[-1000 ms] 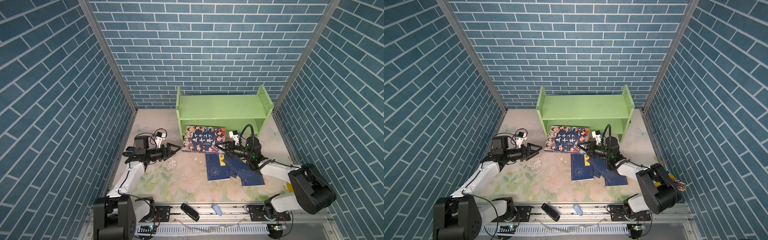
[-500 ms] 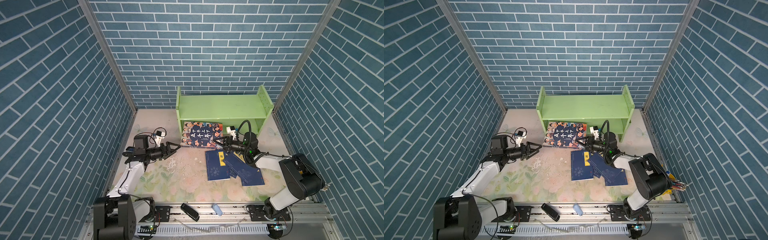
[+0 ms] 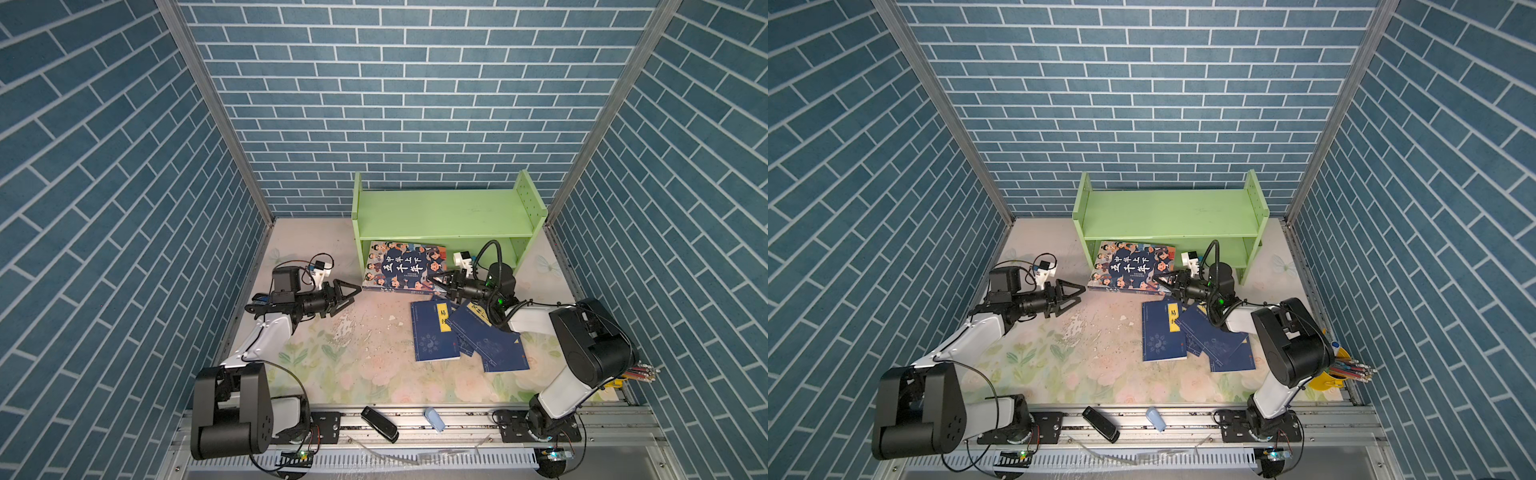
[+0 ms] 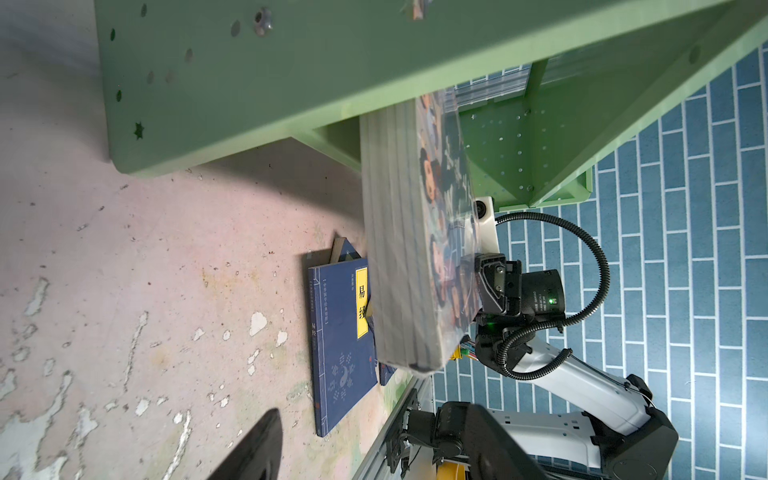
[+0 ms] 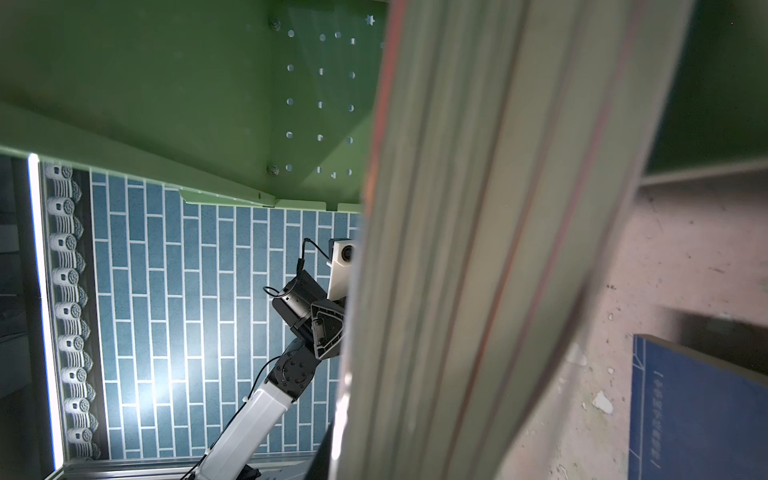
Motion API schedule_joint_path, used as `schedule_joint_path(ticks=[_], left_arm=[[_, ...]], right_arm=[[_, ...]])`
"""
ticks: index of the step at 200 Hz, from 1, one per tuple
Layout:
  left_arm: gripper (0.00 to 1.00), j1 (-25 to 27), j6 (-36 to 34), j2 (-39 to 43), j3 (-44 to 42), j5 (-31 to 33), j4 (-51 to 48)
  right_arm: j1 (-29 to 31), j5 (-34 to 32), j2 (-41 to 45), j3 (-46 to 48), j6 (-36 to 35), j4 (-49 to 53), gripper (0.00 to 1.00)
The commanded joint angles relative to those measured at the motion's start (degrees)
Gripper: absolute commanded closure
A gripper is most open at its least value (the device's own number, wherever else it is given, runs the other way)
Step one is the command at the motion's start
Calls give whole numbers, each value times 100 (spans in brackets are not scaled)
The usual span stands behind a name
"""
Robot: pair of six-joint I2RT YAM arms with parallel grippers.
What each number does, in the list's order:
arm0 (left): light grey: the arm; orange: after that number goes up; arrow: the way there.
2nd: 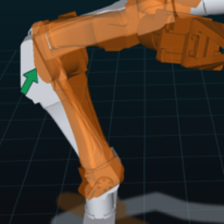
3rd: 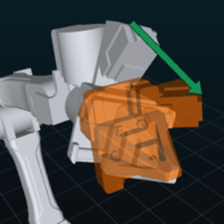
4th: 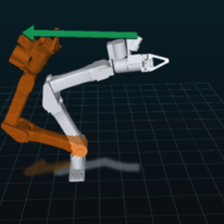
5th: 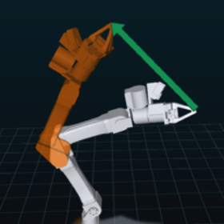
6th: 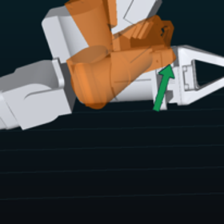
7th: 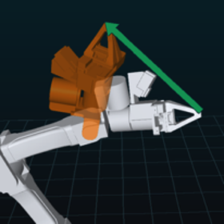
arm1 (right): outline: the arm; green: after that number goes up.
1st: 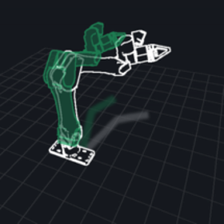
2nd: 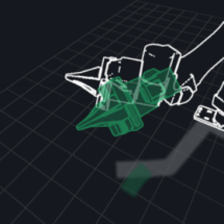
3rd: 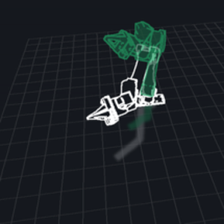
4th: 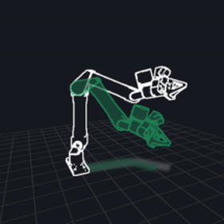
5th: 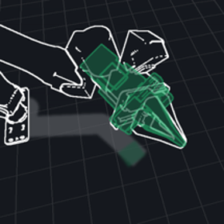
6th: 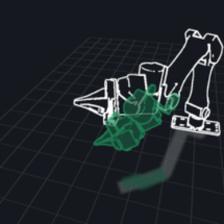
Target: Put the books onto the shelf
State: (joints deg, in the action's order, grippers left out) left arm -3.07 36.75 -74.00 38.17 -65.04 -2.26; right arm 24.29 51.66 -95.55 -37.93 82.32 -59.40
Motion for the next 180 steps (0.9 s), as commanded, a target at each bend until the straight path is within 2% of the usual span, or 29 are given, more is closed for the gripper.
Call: schedule_joint_path(ticks=[1,35,107,150,180], left_arm=[[30,151,93,-151,122,102,298],[31,316,656,-261,-88,290,1284],[35,459,987,-584,96,264,1702],[45,674,1232,-827,162,228,2004],[60,694,1476,-984,164,154,2184]], right_arm=[[-28,340,61,-400,28,-1387,100],[-57,441,-107,-460,172,-1552,100],[-92,446,-324,-536,284,-1676,100],[-92,514,-342,-567,286,-1615,100],[-103,529,-385,-549,291,-1613,98]])
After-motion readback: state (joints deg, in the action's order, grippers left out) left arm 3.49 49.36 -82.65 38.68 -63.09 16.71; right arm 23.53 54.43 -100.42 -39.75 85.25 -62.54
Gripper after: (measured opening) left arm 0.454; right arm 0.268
